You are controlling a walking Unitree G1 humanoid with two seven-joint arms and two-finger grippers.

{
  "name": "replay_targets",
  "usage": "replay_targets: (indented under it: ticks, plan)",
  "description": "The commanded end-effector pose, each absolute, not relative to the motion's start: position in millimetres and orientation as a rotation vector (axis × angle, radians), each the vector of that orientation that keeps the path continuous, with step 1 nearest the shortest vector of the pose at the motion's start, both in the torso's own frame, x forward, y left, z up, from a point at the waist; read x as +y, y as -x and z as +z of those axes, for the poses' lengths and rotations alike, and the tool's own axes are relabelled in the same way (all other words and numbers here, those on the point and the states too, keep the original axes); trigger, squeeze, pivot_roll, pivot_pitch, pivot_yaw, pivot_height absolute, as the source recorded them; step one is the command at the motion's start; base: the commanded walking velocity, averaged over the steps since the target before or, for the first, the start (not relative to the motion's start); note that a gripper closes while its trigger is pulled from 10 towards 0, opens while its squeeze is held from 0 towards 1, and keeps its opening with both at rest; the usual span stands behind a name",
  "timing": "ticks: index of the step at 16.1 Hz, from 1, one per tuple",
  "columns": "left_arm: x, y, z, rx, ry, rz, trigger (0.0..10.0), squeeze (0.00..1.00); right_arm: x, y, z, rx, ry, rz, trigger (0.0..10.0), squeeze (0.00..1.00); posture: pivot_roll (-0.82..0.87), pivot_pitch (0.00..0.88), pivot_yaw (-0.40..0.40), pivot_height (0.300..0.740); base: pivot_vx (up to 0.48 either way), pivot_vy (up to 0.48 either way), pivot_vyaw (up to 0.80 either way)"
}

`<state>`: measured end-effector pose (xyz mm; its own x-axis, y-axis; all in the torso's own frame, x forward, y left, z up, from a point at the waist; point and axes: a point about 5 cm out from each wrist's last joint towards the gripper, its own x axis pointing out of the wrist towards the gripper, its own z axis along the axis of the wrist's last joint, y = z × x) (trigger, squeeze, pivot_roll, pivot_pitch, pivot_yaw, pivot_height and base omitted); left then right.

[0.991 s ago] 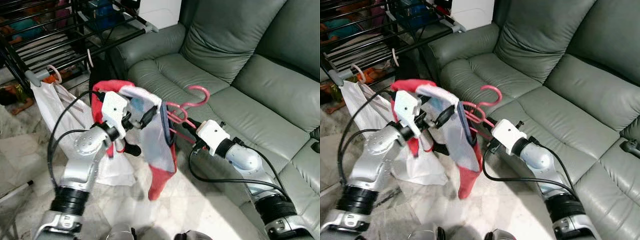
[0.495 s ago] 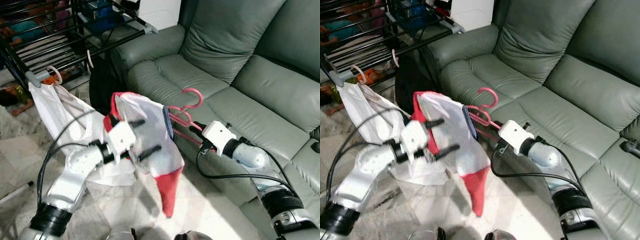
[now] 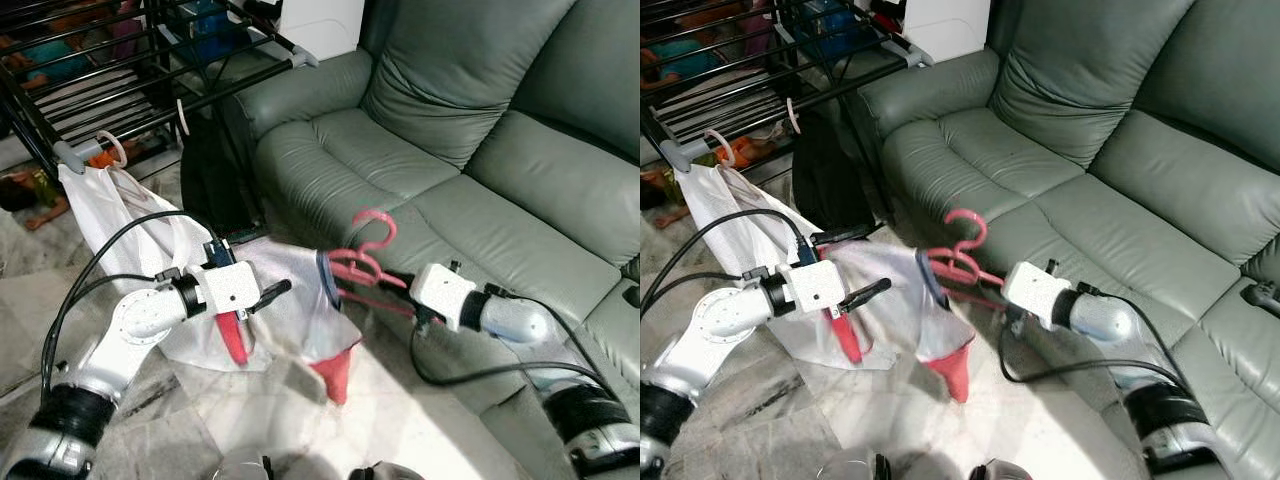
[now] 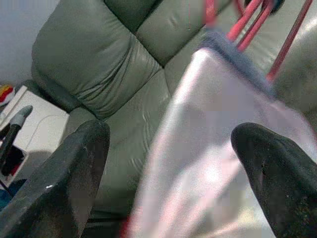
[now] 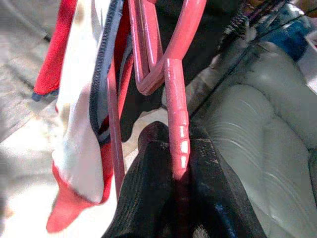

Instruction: Hang hanger

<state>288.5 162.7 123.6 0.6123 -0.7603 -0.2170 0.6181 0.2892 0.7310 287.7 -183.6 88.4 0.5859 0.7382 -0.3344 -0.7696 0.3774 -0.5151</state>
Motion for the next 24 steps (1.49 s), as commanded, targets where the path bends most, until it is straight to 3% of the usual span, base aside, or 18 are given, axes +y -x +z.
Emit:
replay_targets:
  ticks: [1,6,7,8,16,24]
  plan:
    - [165,-288,118,-0.169,-0.942,-0.990,10.0,0.00,-179,-286,97,0.001,0.709,1.016,10.0,0.00,-0.03,0.000,0.022,0.740,0.000,0.000,0.00]
    - [173,-290,103,-0.033,-0.987,-1.123,10.0,0.00,-175,-280,102,-0.029,0.759,1.105,10.0,0.00,-0.04,0.000,0.032,0.740,0.000,0.000,0.00]
    - [174,-290,101,-0.029,-0.994,-1.141,8.9,0.00,-175,-279,103,-0.034,0.764,1.114,10.0,0.00,-0.04,0.000,0.033,0.740,0.000,0.000,0.00]
    - [176,-291,98,-0.003,-0.982,-1.164,0.0,0.00,-175,-278,104,-0.038,0.773,1.127,10.0,0.00,-0.04,0.000,0.035,0.740,0.000,0.000,0.00]
    - [185,-309,117,0.062,-0.945,-1.186,0.0,0.00,-172,-271,93,-0.038,0.802,1.135,10.0,0.00,-0.04,0.000,0.040,0.740,0.000,0.000,0.00]
    - [188,-305,109,0.204,-0.919,-1.314,0.0,0.00,-168,-271,90,-0.051,0.814,1.126,10.0,0.00,-0.04,0.000,0.047,0.740,0.000,0.000,0.00]
